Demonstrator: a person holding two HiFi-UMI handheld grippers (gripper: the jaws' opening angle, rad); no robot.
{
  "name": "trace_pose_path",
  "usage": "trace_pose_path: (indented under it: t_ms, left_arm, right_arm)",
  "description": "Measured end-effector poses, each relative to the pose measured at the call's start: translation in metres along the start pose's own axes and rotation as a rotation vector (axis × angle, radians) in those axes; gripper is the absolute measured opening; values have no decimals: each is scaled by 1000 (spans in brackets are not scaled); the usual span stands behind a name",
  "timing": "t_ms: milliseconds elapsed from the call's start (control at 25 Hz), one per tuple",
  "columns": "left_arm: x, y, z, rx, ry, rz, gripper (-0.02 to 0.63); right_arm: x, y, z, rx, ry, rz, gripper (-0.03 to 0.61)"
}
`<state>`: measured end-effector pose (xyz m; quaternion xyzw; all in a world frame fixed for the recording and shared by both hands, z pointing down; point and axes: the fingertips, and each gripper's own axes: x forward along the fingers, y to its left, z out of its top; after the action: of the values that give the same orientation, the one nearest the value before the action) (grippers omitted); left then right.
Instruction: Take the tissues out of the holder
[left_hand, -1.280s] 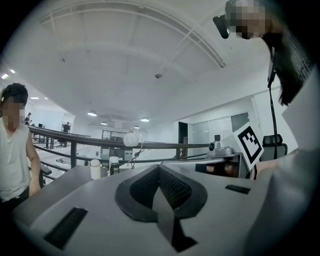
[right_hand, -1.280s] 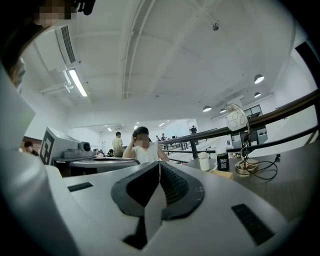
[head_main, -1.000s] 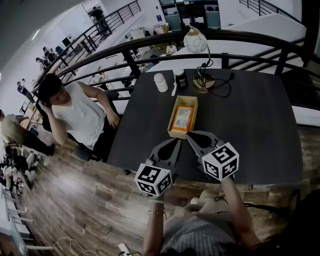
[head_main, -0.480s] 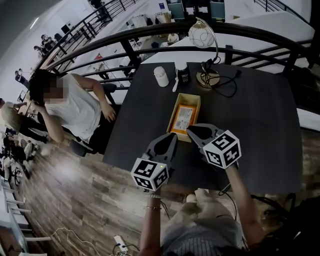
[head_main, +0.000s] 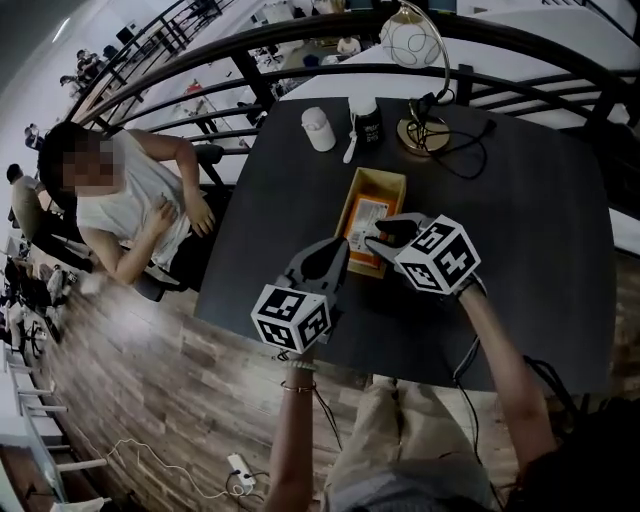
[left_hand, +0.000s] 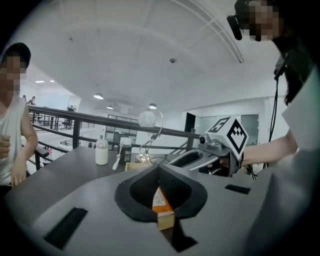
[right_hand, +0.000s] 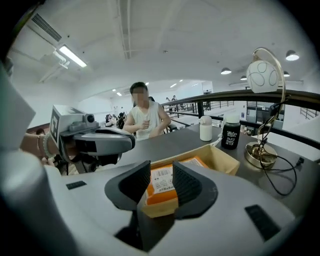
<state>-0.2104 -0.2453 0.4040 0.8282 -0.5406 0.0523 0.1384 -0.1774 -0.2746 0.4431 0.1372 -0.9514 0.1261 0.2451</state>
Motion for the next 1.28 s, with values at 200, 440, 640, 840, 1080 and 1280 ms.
trace_pose_path:
  t_ms: [200, 440, 640, 840, 1080, 1280]
  left_arm:
    - [18, 19, -6, -7, 35, -15, 8]
    - [25, 32, -12, 6, 63, -36, 8]
    - [31, 37, -14, -6, 59, -46, 8]
    - [38, 42, -20, -22, 62, -52, 8]
    - [39, 50, -23, -39, 64, -53, 8]
    - [43, 51, -27, -41, 66, -60, 8]
  right_arm:
    - [26, -20, -8, -66, 144, 31, 138]
    - [50, -30, -14, -161, 325, 22, 144]
    - [66, -38, -35, -195, 503, 7, 144]
    - [81, -44, -47, -171, 570, -6, 143]
    - [84, -44, -44, -160, 568, -10, 85]
    - [85, -47, -43, -209, 525, -53, 20]
